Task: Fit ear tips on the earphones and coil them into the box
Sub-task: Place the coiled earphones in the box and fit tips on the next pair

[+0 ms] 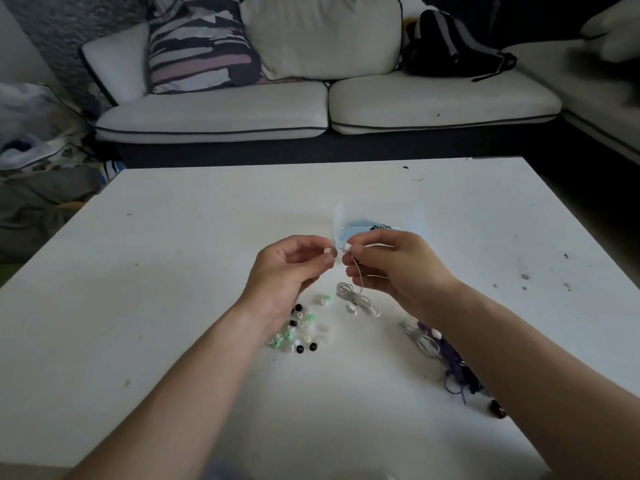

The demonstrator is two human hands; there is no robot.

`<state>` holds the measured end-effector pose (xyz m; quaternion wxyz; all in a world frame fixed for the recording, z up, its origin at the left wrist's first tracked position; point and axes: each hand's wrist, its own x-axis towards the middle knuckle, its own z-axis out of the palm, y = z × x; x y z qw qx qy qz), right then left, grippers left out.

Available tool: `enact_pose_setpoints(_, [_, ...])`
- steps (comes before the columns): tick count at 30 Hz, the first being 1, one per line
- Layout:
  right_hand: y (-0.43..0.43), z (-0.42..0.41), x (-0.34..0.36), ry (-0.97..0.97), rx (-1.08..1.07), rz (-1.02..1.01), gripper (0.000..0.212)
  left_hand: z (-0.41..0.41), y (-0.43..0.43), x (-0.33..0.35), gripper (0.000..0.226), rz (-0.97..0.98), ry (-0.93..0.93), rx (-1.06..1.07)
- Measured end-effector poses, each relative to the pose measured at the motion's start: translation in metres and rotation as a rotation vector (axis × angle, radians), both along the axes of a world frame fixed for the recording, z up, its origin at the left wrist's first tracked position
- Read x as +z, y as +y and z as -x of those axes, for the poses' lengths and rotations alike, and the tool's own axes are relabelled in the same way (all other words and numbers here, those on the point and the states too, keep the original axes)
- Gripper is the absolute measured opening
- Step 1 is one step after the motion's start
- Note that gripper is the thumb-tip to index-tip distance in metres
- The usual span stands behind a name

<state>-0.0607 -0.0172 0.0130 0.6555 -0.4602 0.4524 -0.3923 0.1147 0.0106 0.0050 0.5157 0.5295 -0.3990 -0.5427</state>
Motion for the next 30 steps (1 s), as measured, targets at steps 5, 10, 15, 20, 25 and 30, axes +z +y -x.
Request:
enact_pose_setpoints(5, [0.005,0.007,0.011,-0.012,0.004,0.095,0.005,0.0,0.003,0.011,0.022,-0.071,0.255,-0.005])
enact_pose_setpoints(10, [0.009,0.006,0.013,-0.016,0.017,0.149,0.007,0.002,0.003,0.013,0.025,-0.113,0.37,-0.051])
enact_pose_setpoints(15, [0.011,0.003,0.012,-0.027,-0.003,0.159,0.006,0.003,0.004,0.017,0.022,-0.12,0.415,-0.074])
enact_pose_setpoints(20, [0.01,0.004,0.014,-0.038,-0.023,0.168,0.003,0.002,0.004,0.018,0.023,-0.127,0.437,-0.059])
enact_pose_setpoints(25, [0.011,0.004,0.015,-0.035,0.003,0.178,0.002,0.003,0.006,0.02,0.024,-0.136,0.4,-0.048])
enact_pose_setpoints(30, [0.012,0.003,0.014,-0.02,0.003,0.185,0.004,0.004,0.006,0.02,0.024,-0.132,0.396,-0.049])
